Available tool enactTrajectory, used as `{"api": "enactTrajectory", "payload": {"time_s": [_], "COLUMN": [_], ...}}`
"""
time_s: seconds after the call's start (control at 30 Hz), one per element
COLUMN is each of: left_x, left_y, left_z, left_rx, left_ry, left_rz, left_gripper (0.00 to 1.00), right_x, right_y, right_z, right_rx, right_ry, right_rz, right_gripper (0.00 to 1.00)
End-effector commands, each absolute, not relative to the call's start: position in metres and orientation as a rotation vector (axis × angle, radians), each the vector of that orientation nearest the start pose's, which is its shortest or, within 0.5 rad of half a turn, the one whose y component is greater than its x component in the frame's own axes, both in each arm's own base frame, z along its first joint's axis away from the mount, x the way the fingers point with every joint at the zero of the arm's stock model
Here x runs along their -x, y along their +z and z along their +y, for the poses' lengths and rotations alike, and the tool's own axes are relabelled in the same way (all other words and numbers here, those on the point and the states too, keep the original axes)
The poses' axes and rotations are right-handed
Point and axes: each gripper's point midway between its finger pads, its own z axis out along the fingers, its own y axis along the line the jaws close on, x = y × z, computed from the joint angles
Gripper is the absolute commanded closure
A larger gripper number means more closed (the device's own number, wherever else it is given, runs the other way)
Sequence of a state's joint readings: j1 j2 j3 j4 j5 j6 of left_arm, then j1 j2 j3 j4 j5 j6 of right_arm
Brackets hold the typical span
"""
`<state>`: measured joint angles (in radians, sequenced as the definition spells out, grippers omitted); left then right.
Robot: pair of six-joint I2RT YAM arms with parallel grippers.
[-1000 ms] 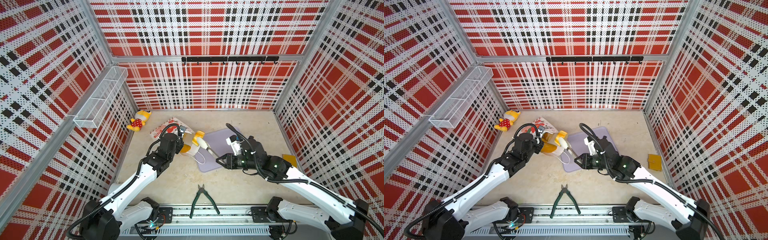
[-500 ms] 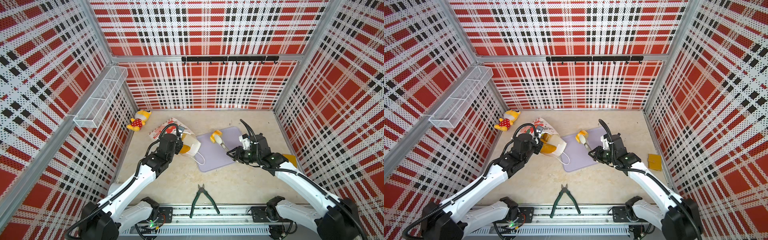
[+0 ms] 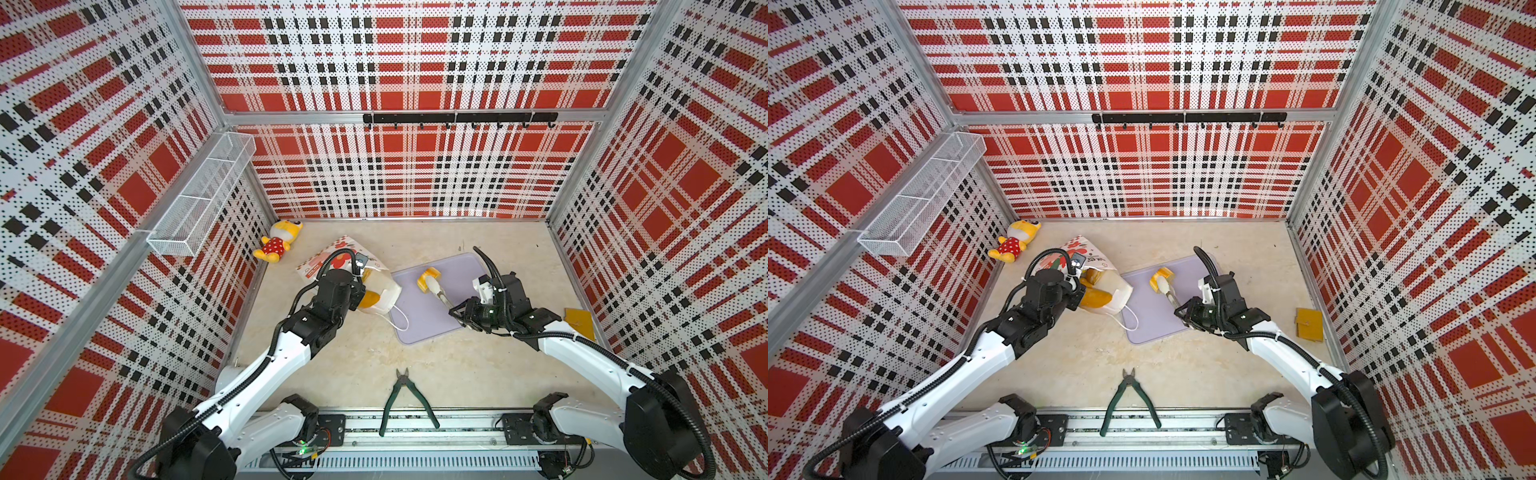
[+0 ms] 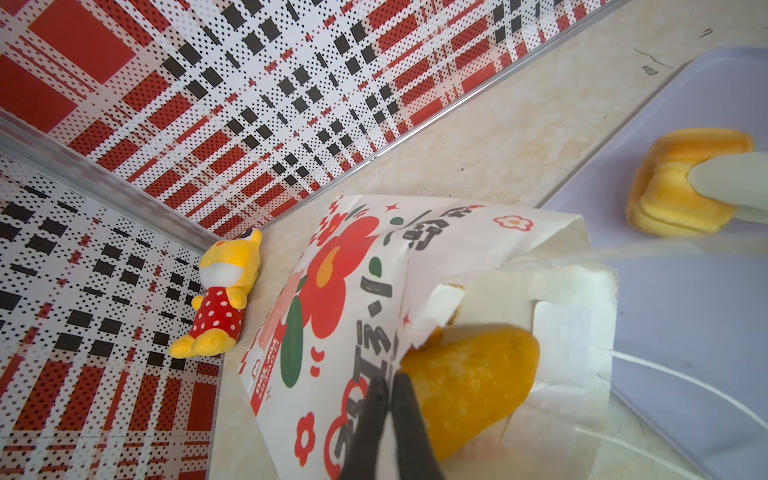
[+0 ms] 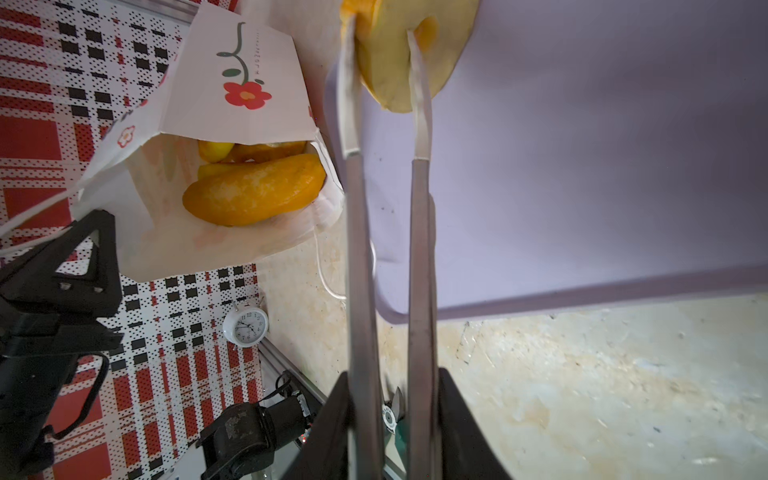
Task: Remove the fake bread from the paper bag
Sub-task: 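Pull the bread ring out with the tongs and move it over the tray, then release the bread ring onto the tray and lower the tongs to the table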
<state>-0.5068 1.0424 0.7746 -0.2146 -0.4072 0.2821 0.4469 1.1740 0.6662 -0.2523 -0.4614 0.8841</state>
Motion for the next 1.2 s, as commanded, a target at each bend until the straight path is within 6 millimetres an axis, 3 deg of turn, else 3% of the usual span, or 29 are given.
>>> {"api": "enactTrajectory", "payload": {"time_s": [0.0,0.2,0.43,0.53,0.67,0.8,1.17], "left_x": [-0.333,-0.334,-0.333,-0.333,-0.332,-0.331,-0.331], "left_y": [0.230,0.228,0.226,0.225,0.226,0.223,0.220], "left_z": [-0.106,-0.108,-0.109,-0.108,-0.108,-0.106,-0.106], "left_rx": [-0.522,-0.519,-0.523,-0.523,-0.521,-0.521,-0.526], "left_ry": [0.283,0.274,0.274,0.277,0.279,0.285,0.295], "left_rz": [1.937,1.940,1.943,1.945,1.942,1.948,1.957], "left_gripper": [1.00,1.00,1.00,1.00,1.00,1.00,1.00], "right_x": [-0.259,-0.244,-0.229,-0.225,-0.217,-0.206,-0.183], "right_y": [0.145,0.144,0.144,0.149,0.149,0.140,0.110], "right_z": [0.203,0.189,0.180,0.186,0.194,0.206,0.259], "right_rx": [-0.308,-0.370,-0.391,-0.306,-0.073,0.247,0.849], "right_ry": [1.137,1.089,1.071,1.109,1.023,0.761,0.566], "right_rz": [2.483,2.518,2.537,2.534,2.553,2.553,2.434], "right_gripper": [0.57,0.52,0.64,0.56,0.40,0.27,0.24]}}
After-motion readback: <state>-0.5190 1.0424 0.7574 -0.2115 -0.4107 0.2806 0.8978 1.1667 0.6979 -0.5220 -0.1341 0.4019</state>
